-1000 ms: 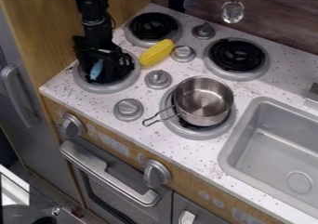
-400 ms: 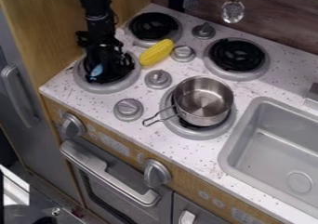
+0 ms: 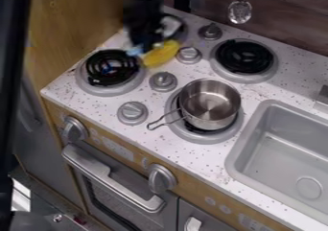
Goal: Take the blue spatula and put it between the two right burners
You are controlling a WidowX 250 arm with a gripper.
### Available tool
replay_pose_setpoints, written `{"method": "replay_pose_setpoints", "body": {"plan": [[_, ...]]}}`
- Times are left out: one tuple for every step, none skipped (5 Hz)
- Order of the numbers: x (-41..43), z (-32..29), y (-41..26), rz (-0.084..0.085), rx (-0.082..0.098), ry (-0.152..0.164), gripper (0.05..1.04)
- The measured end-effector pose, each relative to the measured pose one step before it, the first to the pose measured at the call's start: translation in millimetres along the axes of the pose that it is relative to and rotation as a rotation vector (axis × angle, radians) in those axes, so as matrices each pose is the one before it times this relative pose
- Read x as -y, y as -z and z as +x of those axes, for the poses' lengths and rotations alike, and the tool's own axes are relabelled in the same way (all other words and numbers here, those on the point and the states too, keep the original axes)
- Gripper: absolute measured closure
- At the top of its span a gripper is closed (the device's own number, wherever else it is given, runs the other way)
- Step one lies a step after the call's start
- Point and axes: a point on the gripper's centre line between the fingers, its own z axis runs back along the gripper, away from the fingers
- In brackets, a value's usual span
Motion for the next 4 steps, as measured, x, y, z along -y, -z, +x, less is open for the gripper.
{"method": "replay_pose_setpoints", "body": {"plan": [[41.80, 39.15, -15.93, 0.0249, 0.0407, 0.1145, 0.753], [29.91, 16.77, 1.67, -0.0219, 0.0156, 0.0558, 0.753], [19.71, 10.23, 4.79, -0.0183, 0.0324, 0.0276, 0.753], [15.29, 3.45, 17.18, -0.0359, -0.0067, 0.0151, 0.753]]}}
